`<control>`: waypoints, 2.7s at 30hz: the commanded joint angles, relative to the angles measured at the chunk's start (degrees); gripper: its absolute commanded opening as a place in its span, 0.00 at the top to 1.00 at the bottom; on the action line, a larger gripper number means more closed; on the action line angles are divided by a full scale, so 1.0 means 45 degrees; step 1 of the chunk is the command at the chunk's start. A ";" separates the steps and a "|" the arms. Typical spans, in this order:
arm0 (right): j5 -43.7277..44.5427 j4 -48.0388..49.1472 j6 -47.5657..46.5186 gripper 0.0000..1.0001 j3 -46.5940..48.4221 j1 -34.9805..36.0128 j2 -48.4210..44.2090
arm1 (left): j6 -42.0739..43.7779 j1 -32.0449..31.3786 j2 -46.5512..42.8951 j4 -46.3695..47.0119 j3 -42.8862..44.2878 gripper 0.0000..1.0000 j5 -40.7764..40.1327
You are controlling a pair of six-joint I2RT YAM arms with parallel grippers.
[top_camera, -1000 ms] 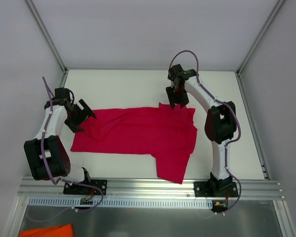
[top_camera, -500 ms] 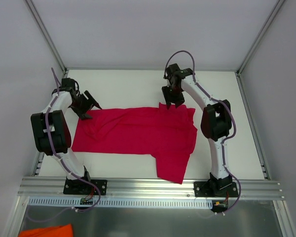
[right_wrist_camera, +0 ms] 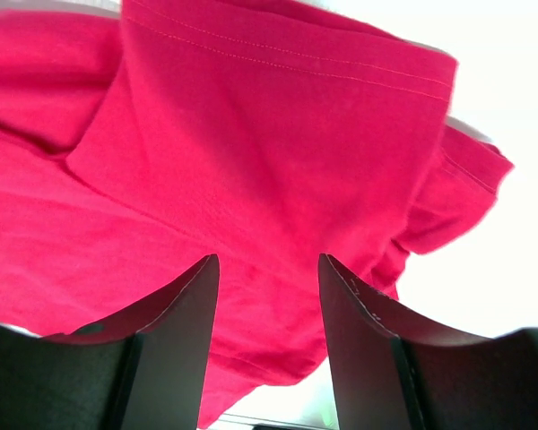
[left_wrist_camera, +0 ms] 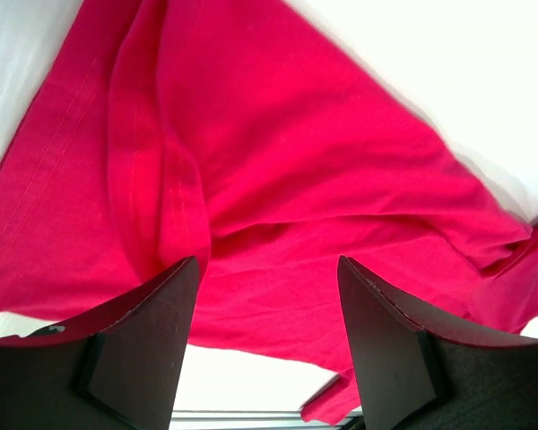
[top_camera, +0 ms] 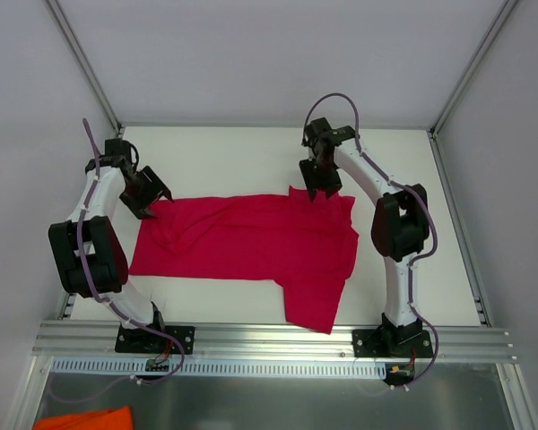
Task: Fold and stack the t-shirts
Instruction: Fold the flattened tshirt in 1/3 of the way
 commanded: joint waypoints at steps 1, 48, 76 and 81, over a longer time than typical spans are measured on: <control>0.0365 -0.0199 -0.0153 0.48 -0.0014 0.0047 -0.1479 | 0.0332 -0.0087 -0.0894 -0.0811 -0.0737 0.36 -0.0380; 0.1088 -0.0453 -0.0095 0.48 -0.0796 0.0028 -0.2281 | 0.1367 -0.0361 0.0119 -0.0284 -0.2029 0.54 0.0362; 0.1108 -0.0512 -0.0056 0.47 -0.0756 -0.0148 -0.2399 | 0.1445 -0.0497 0.0431 -0.0030 -0.3299 0.79 -0.0223; 0.0367 -0.0335 0.0061 0.47 -0.0408 -0.0129 -0.1814 | 0.1445 -0.0497 0.0470 -0.0029 -0.3241 1.00 -0.0282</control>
